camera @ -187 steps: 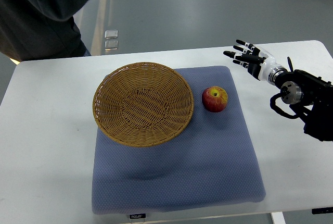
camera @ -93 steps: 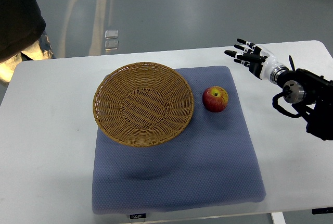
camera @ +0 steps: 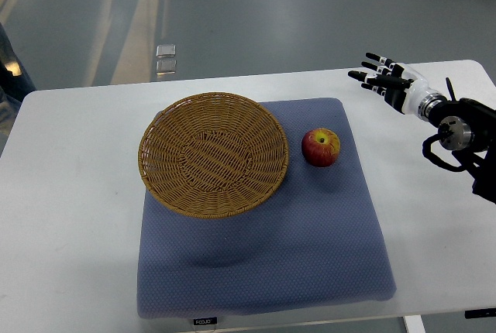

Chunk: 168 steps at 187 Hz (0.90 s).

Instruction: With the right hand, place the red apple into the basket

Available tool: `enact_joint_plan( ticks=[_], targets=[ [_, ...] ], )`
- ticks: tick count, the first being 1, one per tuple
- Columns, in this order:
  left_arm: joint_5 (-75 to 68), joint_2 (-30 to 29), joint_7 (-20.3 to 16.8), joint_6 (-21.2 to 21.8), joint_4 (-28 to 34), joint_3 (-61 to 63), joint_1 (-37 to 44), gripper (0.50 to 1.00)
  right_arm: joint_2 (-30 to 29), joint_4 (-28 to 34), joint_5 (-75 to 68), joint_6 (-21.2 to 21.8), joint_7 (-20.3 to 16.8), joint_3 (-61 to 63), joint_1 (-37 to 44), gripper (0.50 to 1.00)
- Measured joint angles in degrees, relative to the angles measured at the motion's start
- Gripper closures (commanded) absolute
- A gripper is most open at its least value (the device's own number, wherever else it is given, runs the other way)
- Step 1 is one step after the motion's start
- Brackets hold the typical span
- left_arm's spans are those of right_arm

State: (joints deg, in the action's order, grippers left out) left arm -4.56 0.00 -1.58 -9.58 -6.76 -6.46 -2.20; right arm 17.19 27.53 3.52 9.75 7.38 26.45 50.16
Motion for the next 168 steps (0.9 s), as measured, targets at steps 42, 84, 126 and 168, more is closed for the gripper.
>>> enact_joint_plan(
  ticks=[42, 84, 126, 168],
  targets=[
    [0.0, 0.0, 0.0, 0.0, 0.0, 0.0, 0.0, 0.500, 1.1, -0.6, 0.0, 0.0, 0.0, -0.1, 0.5, 0.572],
    [0.0, 0.0, 0.0, 0.0, 0.0, 0.0, 0.0, 0.500, 2.3, -0.6, 7.7, 4.7, 0.1, -0.3, 1.3, 0.574],
    [0.0, 0.0, 0.0, 0.1, 0.0, 0.0, 0.0, 0.500, 4.3, -0.1, 18.1, 15.5, 0.7, -0.3, 2.3, 0.574],
    [0.0, 0.0, 0.0, 0.1, 0.1, 0.0, 0.0, 0.500, 6.1, 0.8, 34.1, 22.9, 3.8, -0.4, 5.3, 0.576]
  ],
)
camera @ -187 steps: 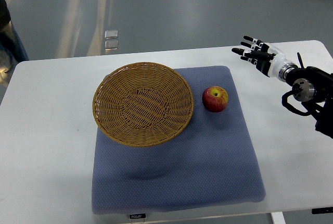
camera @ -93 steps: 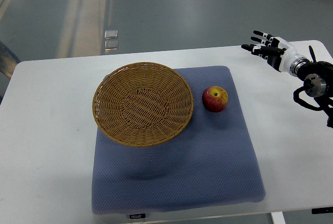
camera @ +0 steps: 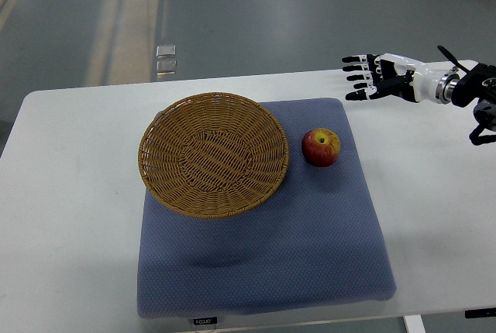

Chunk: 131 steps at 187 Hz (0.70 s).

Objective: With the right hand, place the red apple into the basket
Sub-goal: 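Move the right hand over the red apple and lower fingers around it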

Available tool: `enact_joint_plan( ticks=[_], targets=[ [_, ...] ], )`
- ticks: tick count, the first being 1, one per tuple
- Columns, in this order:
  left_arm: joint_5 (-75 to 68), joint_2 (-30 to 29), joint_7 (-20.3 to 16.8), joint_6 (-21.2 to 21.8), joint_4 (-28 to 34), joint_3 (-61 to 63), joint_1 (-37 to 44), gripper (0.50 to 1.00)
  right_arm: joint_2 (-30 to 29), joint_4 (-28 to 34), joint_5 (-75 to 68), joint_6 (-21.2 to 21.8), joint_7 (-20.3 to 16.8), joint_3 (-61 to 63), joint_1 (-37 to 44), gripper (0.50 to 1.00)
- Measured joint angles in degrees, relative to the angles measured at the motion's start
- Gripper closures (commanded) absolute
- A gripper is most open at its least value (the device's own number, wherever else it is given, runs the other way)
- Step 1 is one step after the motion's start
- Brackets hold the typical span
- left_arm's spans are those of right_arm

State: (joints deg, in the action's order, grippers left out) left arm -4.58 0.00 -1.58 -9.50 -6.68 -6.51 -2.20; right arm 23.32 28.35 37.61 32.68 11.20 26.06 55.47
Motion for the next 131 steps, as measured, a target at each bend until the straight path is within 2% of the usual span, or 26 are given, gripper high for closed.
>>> enact_joint_plan(
  ticks=[70, 106, 131],
  targets=[
    [0.0, 0.0, 0.1, 0.0, 0.3, 0.1, 0.0, 0.500, 3.0, 14.2, 26.8, 1.7, 4.5, -0.5, 1.6, 0.574],
    [0.0, 0.0, 0.1, 0.0, 0.4, 0.1, -0.1, 0.500, 2.6, 17.4, 35.7, 0.6, 5.0, -3.1, 1.7, 0.576],
    [0.0, 0.0, 0.0, -0.1, 0.4, 0.1, -0.3, 0.500, 2.0, 17.9, 39.0, -2.3, 5.1, -5.6, 1.7, 0.576]
  ],
)
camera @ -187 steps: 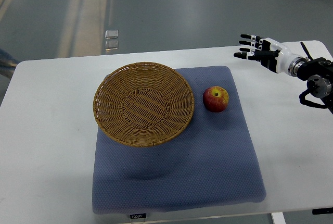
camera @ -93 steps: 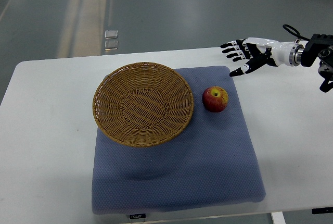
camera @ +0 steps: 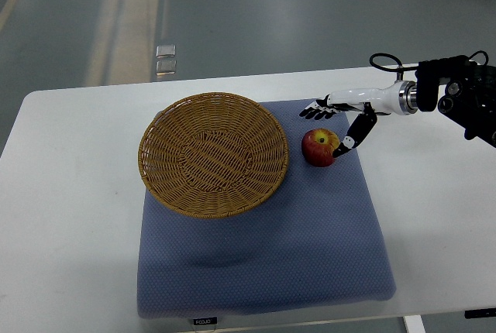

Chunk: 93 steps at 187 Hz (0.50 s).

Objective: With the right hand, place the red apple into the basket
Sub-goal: 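Move the right hand over the red apple and lower fingers around it, then close the right hand on the apple and lift it off the mat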

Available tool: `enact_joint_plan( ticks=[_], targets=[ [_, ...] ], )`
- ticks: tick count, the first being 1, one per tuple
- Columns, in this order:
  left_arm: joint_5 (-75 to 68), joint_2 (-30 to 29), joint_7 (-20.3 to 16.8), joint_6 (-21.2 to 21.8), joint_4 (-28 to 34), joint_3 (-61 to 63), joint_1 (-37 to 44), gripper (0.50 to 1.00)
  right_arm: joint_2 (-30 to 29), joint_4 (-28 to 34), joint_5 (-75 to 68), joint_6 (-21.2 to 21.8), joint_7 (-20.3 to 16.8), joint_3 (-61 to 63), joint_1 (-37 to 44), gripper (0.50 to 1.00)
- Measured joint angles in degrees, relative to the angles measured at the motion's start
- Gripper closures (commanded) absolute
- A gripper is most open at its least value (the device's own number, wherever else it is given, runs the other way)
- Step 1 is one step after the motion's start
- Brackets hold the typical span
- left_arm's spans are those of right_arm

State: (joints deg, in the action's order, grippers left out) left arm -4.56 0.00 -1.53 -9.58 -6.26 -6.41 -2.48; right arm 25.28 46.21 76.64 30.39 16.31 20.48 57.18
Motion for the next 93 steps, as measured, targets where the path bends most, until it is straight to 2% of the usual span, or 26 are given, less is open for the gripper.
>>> enact_joint_plan(
  ticks=[61, 78, 82, 87, 93],
  targets=[
    [0.0, 0.0, 0.0, 0.0, -0.2, 0.0, -0.6, 0.500, -2.2, -0.7, 1.1, -8.9, 0.0, -6.1, -0.6, 0.587],
    [0.0, 0.0, 0.0, 0.0, -0.2, 0.0, -0.7, 0.500, -2.6, -0.8, 1.2, -10.6, 0.0, -6.7, -0.7, 0.634],
    [0.0, 0.0, 0.0, 0.0, -0.2, 0.0, -0.7, 0.500, -2.7, -0.9, 1.2, -10.9, 0.0, -6.8, -0.8, 0.656],
    [0.0, 0.0, 0.0, 0.0, -0.3, 0.0, -0.7, 0.500, -2.9, -0.9, 1.2, -11.2, -0.1, -6.9, -0.8, 0.707],
    [0.0, 0.0, 0.0, 0.0, -0.3, 0.0, -0.7, 0.500, -3.0, -1.1, 1.2, -11.5, -0.1, -7.1, -0.8, 0.718]
  ],
)
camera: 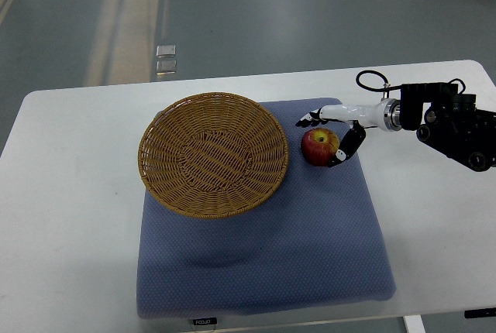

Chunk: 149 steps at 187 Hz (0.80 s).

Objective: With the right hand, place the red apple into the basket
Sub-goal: 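Close the right hand on the apple and lift it off the mat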

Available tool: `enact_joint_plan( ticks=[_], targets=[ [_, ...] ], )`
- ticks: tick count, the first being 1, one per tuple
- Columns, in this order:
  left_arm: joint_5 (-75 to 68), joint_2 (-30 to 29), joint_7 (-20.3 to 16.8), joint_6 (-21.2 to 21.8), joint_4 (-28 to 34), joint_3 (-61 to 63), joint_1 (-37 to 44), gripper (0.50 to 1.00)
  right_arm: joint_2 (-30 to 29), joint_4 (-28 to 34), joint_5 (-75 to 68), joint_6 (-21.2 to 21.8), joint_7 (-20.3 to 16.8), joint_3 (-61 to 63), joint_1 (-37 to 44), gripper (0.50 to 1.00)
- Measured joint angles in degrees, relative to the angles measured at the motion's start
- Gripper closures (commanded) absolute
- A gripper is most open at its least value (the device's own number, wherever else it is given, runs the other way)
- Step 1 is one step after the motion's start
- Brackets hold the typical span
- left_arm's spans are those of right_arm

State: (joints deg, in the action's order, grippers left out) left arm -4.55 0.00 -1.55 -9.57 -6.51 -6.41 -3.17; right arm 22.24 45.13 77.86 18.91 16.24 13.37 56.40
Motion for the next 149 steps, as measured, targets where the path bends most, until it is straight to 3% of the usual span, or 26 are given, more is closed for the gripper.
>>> enact_joint_plan(
  ticks=[6, 7, 15, 24, 25, 41, 51, 52, 84, 149],
  targets=[
    [0.0, 0.0, 0.0, 0.0, 0.0, 0.0, 0.0, 0.500, -0.2, -0.1, 0.0, -0.2, 0.0, -0.2, 0.0, 0.718],
    [0.0, 0.0, 0.0, 0.0, 0.0, 0.0, 0.0, 0.500, -0.2, -0.2, 0.0, -0.2, 0.0, -0.2, 0.0, 0.748],
    [0.0, 0.0, 0.0, 0.0, 0.0, 0.0, 0.0, 0.500, -0.3, -0.3, 0.0, -0.3, -0.1, -0.4, 0.0, 0.789],
    [0.0, 0.0, 0.0, 0.0, 0.0, 0.0, 0.0, 0.500, -0.4, -0.5, 0.0, -0.4, -0.1, -0.6, 0.0, 0.789],
    [0.0, 0.0, 0.0, 0.0, 0.0, 0.0, 0.0, 0.500, -0.4, -0.6, 0.0, -0.4, -0.1, -0.6, 0.0, 0.838],
    [0.0, 0.0, 0.0, 0.0, 0.0, 0.0, 0.0, 0.500, -0.4, -0.9, 0.0, -0.4, -0.1, -0.7, 0.0, 0.930],
    [0.0, 0.0, 0.0, 0.0, 0.0, 0.0, 0.0, 0.500, -0.4, -1.0, 0.0, -0.4, -0.1, -0.7, 0.0, 0.930],
    [0.0, 0.0, 0.0, 0.0, 0.0, 0.0, 0.0, 0.500, -0.4, -1.0, 0.0, -0.4, -0.1, -0.7, 0.0, 0.954],
    [0.0, 0.0, 0.0, 0.0, 0.0, 0.0, 0.0, 0.500, 0.2, -1.1, -0.2, -0.4, 0.0, 0.0, 1.0, 0.953],
    [0.0, 0.0, 0.0, 0.0, 0.0, 0.0, 0.0, 0.500, 0.4, 0.1, -3.0, 2.5, 0.4, 0.7, 11.3, 0.946]
  ],
)
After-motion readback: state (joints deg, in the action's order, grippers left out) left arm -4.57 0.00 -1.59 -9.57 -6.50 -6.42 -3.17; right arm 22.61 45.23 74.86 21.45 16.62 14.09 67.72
